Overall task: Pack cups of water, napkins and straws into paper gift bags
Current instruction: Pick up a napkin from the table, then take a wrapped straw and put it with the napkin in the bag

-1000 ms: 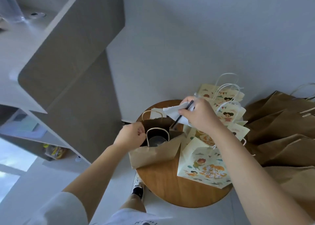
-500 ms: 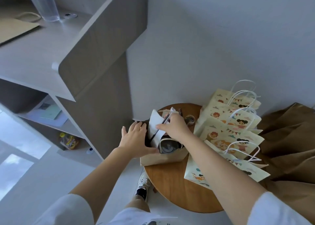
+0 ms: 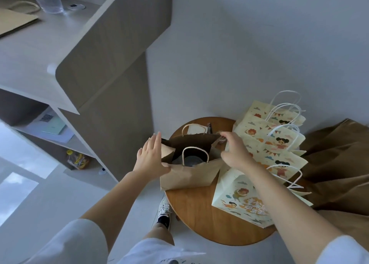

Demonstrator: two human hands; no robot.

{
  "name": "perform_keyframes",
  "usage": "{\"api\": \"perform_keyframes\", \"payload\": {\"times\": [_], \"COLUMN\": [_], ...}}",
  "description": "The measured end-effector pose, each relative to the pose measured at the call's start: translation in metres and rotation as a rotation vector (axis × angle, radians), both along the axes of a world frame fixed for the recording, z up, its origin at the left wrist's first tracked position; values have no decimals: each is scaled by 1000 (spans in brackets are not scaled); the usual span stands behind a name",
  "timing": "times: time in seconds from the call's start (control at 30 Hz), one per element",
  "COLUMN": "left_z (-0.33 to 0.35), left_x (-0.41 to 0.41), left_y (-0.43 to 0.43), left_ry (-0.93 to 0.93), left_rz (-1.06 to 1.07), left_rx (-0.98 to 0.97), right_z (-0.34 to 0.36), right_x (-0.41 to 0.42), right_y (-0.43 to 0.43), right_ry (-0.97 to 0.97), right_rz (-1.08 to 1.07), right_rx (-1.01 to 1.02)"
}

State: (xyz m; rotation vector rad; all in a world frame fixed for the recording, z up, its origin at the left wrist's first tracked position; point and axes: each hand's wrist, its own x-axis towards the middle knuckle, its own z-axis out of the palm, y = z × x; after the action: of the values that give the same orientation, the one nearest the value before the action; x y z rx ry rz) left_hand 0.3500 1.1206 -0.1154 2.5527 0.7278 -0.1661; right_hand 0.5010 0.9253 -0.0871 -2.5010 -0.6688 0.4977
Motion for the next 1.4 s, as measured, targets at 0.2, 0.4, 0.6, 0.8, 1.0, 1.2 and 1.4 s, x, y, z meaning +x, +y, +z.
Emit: {"api": "perform_keyframes", "payload": {"times": [0.2, 0.4, 0.6, 0.8, 1.0, 1.2, 1.4], "left_z": [-8, -3, 13, 26, -17, -85, -130], "left_x": [23, 38, 81, 143, 240, 303, 327], "left_y": [3, 18, 40, 66, 57, 40, 38], "left_ry": [-47, 29, 134, 345, 390, 395, 443], "left_rz": [-28, -164, -248, -224, -362, -486, -481], "left_rx": [-79, -15, -149, -561, -541, -427, -490], "right_z": [-12, -18, -9, -2, -53, -125, -180], "right_x": [0, 16, 37, 85, 136, 178, 211], "right_y": [-2, 9, 14, 29, 63, 80, 90], "right_ry": [-245, -247, -25, 524, 437, 374, 330], "right_rz": [381, 357, 366, 108, -265, -529, -829], "right_rx": [-529, -488, -547, -330, -168, -178, -127]}}
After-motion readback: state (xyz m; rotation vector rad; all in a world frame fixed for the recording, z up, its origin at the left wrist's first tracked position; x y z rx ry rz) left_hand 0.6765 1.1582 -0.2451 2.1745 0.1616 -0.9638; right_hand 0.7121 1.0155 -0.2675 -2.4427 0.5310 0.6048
